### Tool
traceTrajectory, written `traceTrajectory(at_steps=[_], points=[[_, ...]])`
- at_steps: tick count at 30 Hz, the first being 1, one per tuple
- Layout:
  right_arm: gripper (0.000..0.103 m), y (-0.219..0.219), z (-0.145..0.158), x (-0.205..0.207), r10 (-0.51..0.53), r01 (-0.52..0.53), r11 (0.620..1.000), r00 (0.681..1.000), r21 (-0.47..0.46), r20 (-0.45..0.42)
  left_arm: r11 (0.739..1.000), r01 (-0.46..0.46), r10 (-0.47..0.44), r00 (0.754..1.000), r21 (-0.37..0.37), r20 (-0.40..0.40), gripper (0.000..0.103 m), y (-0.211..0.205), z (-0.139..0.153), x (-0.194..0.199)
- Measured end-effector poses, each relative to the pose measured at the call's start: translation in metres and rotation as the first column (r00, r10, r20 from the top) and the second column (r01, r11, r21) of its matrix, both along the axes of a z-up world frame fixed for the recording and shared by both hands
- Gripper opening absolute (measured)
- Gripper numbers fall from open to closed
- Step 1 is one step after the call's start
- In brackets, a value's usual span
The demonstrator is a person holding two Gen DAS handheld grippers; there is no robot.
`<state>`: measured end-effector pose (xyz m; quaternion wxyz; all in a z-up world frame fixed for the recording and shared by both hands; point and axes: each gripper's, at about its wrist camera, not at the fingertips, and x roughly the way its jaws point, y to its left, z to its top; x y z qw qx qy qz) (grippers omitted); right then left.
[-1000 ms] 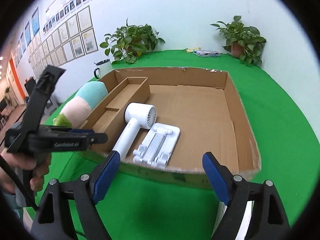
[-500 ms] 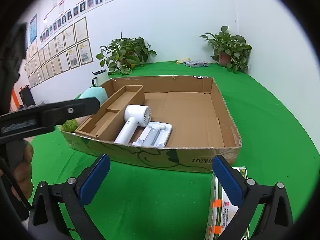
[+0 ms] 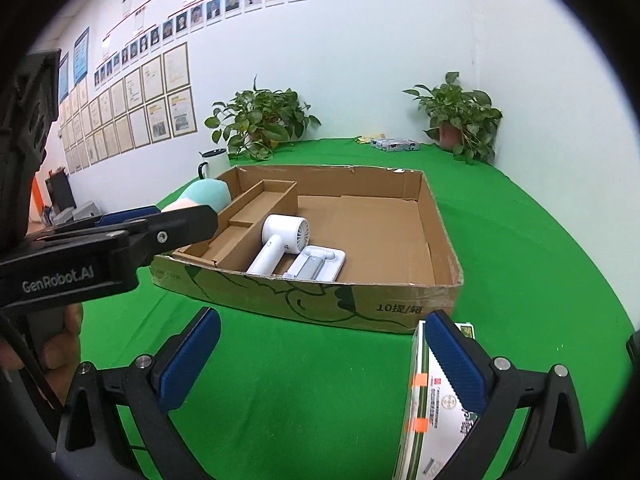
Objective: Organize objects
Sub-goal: 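Grasp the white-and-green medicine box with the right gripper and lift it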
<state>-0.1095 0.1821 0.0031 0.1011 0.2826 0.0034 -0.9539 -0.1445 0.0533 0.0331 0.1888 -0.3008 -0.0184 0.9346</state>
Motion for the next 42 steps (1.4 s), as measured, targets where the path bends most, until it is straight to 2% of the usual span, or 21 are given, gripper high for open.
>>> traceTrajectory(at_steps=[8, 13, 17, 19, 23, 25, 26, 27, 29, 31, 35, 39, 41, 42], points=[[0.102, 0.017, -0.024, 0.011, -0.060, 0.059, 0.998, 0.997, 0.010, 0.047, 0.995, 0.087, -0.092, 0.989, 0.045, 0.117, 0.084, 0.025, -0.039, -0.005], [0.102, 0.050, -0.039, 0.020, -0.119, 0.119, 0.993, 0.987, 0.009, 0.110, 0.980, 0.188, -0.198, 0.960, 0.069, 0.199, 0.084, 0.051, -0.054, -0.025], [0.102, 0.064, -0.052, 0.024, -0.137, 0.138, 0.990, 0.978, 0.009, 0.157, 0.962, 0.224, -0.263, 0.917, 0.158, 0.300, 0.084, 0.074, -0.082, -0.034], [0.102, 0.064, -0.062, 0.025, -0.134, 0.133, 0.991, 0.973, 0.015, 0.188, 0.947, 0.243, -0.306, 0.883, 0.210, 0.356, 0.084, 0.087, -0.104, -0.035], [0.101, 0.064, -0.084, 0.026, -0.135, 0.134, 0.991, 0.958, 0.019, 0.252, 0.927, 0.270, -0.361, 0.830, 0.261, 0.424, 0.081, 0.107, -0.135, -0.037], [0.097, 0.066, -0.090, 0.026, -0.136, 0.136, 0.991, 0.953, 0.017, 0.271, 0.922, 0.261, -0.369, 0.816, 0.286, 0.446, 0.081, 0.110, -0.142, -0.040], [0.092, 0.069, -0.092, 0.025, -0.137, 0.139, 0.990, 0.952, 0.015, 0.274, 0.918, 0.260, -0.375, 0.811, 0.298, 0.449, 0.081, 0.111, -0.144, -0.041], [0.080, 0.070, -0.091, 0.025, -0.141, 0.142, 0.990, 0.951, 0.016, 0.274, 0.915, 0.258, -0.381, 0.806, 0.311, 0.452, 0.081, 0.111, -0.146, -0.042], [0.068, 0.072, -0.091, 0.023, -0.149, 0.148, 0.989, 0.949, 0.024, 0.278, 0.909, 0.253, -0.390, 0.799, 0.332, 0.458, 0.081, 0.110, -0.150, -0.044], [0.067, 0.071, -0.091, 0.025, -0.138, 0.140, 0.990, 0.949, 0.013, 0.284, 0.903, 0.247, -0.398, 0.790, 0.352, 0.467, 0.080, 0.107, -0.156, -0.043], [0.067, 0.064, -0.090, 0.032, -0.084, 0.103, 0.993, 0.952, -0.051, 0.293, 0.894, 0.226, -0.401, 0.790, 0.388, 0.463, 0.079, 0.096, -0.161, -0.034], [0.067, 0.053, -0.090, 0.039, 0.023, 0.027, 0.987, 0.951, -0.156, 0.309, 0.884, 0.196, -0.400, 0.787, 0.425, 0.469, 0.078, 0.084, -0.166, -0.028], [0.066, 0.044, -0.088, 0.040, 0.084, -0.023, 0.981, 0.947, -0.194, 0.310, 0.889, 0.182, -0.389, 0.786, 0.420, 0.481, 0.074, 0.079, -0.167, -0.027], [0.066, 0.041, -0.087, 0.040, 0.101, -0.039, 0.979, 0.945, -0.200, 0.311, 0.894, 0.176, -0.376, 0.794, 0.412, 0.477, 0.071, 0.075, -0.166, -0.027]])
